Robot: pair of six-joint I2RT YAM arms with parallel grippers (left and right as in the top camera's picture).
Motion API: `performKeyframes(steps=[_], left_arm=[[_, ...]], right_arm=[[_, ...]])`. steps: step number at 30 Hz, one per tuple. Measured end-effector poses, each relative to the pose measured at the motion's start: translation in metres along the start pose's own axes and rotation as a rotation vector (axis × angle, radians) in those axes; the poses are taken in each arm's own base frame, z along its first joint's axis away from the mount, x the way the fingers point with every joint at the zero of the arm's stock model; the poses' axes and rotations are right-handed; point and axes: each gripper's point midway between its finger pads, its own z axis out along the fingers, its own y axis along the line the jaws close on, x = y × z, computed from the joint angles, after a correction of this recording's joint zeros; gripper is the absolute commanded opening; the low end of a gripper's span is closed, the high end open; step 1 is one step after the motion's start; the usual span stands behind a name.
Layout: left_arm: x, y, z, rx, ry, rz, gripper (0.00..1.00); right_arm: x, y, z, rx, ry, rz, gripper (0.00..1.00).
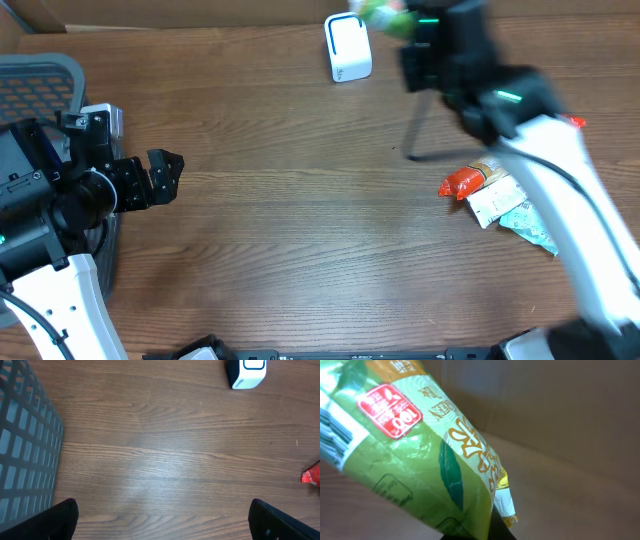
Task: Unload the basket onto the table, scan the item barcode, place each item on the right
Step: 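Move the carton to the right-side pile and release it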
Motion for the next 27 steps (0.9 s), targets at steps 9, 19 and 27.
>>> performKeyframes(steps=[9, 19, 27], left_arm=[[0.0, 0.0, 0.0, 0.0, 0.001, -0.001, 0.99], [0.0, 0.0, 0.0, 0.0, 0.001, 0.0, 1.0], [0.0, 0.0, 0.0, 0.0, 0.001, 0.0, 1.0]], right_arm=[[0.091, -0.087, -0.118, 0.057, 0.301, 0.546, 0.04], [0.241, -0.139, -0.052, 0.365, 0.613, 0.925, 0.04], [0.317, -0.143, -0.012, 0.476, 0.604, 1.118, 0.43]])
